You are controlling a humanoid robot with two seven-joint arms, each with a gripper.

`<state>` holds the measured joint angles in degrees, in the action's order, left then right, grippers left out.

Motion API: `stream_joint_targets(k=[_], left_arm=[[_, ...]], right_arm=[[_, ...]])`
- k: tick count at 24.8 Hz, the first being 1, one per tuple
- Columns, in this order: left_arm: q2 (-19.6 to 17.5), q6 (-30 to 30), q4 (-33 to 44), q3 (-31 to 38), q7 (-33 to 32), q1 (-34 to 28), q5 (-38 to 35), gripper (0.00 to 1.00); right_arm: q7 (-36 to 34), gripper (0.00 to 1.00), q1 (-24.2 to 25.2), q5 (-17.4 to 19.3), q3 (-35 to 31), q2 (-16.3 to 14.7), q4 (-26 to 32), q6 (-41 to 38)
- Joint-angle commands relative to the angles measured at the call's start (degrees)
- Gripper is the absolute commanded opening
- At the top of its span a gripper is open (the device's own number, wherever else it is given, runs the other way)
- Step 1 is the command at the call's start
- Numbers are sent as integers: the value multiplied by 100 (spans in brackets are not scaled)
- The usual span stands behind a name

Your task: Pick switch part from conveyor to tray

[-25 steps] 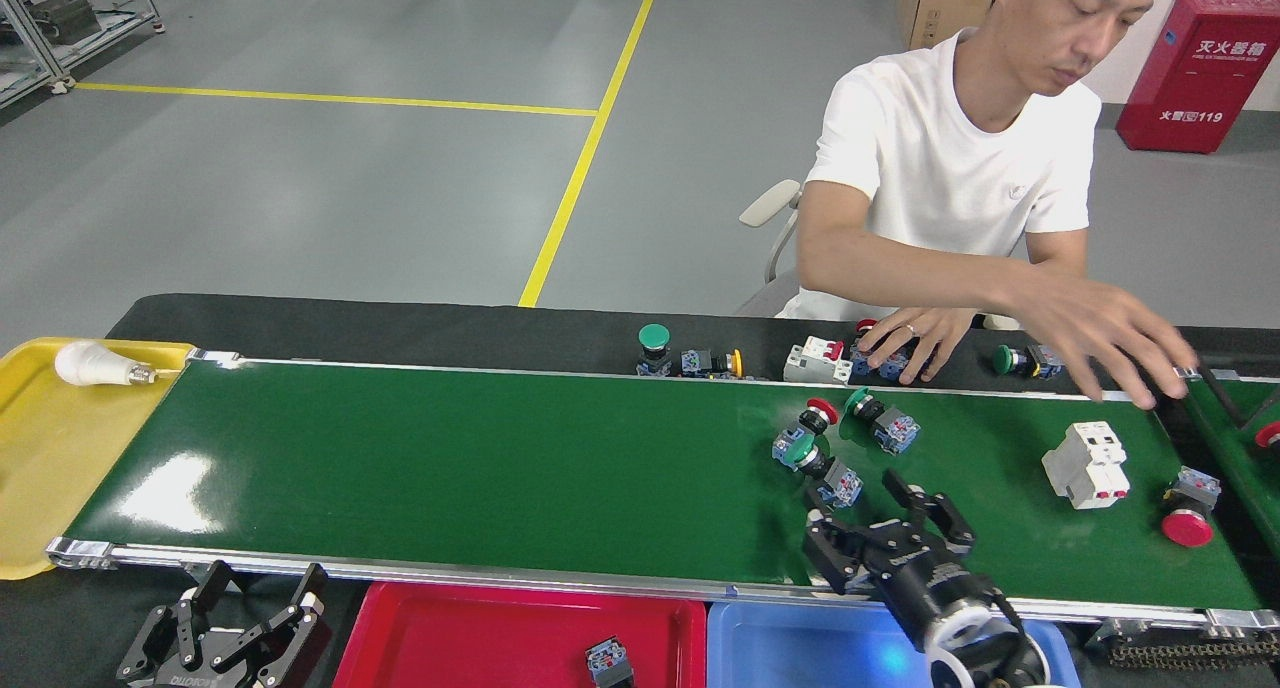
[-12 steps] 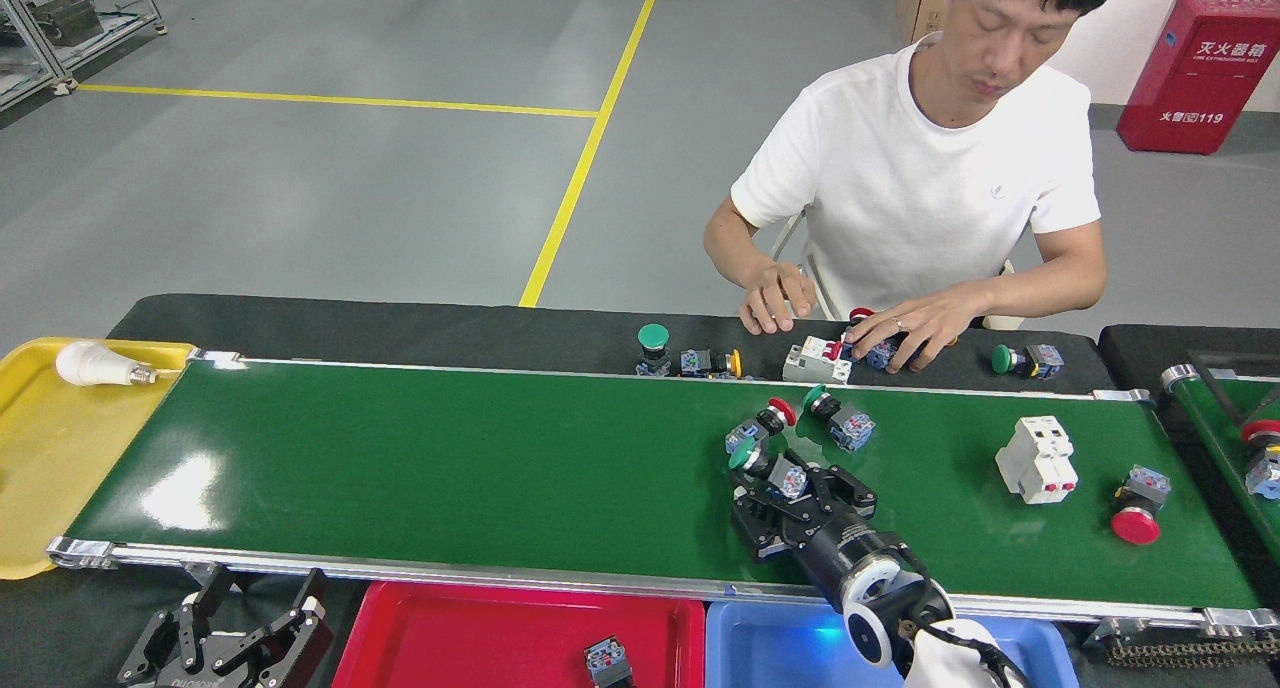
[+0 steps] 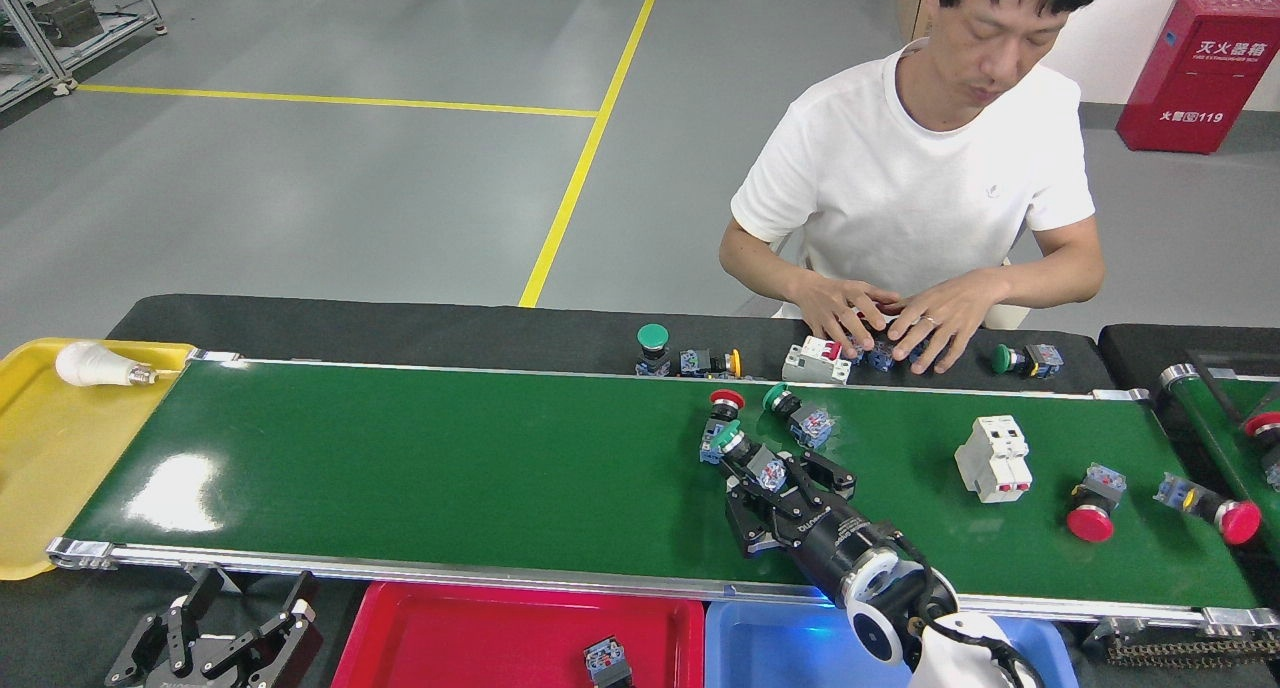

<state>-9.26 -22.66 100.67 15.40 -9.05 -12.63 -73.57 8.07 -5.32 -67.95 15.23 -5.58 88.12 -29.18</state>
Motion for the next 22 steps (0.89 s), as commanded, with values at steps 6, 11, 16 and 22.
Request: stream_joint_targets(k=[6,11,16,22], left_arm=[[-120,-230,-65,-1056,17,736,-738,100],[232,-116,-469,-1821,-89,1307,-1274,100],[891,-125,-1410,-2120,-115,2019,-1995,100],[1251,7,-2157,-2137,-106,2626,-2320,100]], right_arm=[[37,37,559,-96,473,101,504,-1582],[222,99,541,-307,1061,154,486,-1582],[230,99,462,-272,956,154,478,-1582],[204,98,374,-228,-775,540,478,-1468]])
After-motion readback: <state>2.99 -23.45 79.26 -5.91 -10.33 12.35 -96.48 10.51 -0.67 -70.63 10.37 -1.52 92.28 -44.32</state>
